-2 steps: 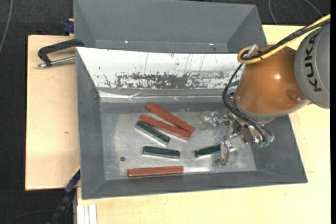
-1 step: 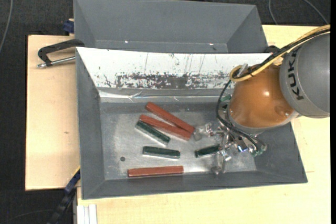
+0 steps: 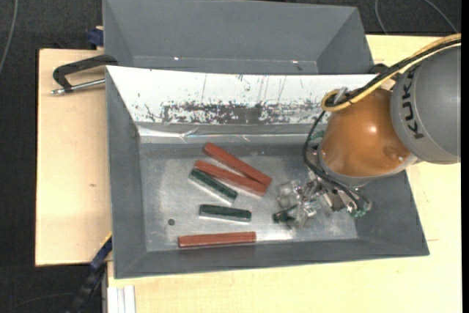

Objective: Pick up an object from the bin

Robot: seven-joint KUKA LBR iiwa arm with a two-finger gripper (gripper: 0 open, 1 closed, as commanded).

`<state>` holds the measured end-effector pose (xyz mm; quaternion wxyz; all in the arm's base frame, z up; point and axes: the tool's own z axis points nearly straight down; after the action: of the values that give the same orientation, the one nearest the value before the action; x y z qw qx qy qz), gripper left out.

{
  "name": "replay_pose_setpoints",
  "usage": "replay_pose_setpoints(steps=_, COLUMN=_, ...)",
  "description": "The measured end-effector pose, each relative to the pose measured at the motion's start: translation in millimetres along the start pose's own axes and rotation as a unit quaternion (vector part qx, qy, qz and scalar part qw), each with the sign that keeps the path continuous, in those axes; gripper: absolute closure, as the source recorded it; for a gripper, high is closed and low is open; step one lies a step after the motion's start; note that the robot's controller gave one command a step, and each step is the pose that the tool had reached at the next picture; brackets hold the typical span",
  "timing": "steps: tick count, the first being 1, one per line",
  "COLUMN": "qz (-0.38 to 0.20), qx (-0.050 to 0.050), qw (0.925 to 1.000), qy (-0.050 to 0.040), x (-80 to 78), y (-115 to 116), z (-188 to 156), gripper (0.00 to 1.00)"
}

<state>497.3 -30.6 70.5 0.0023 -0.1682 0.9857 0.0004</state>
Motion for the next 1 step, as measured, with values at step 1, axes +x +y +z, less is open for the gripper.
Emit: replay_pose_setpoints(steps=1, qz=0.000, qx=0.000, qw=1.0000, qy=0.0000, x=0.0, y=0.0, z=0.0, gripper=1.00)
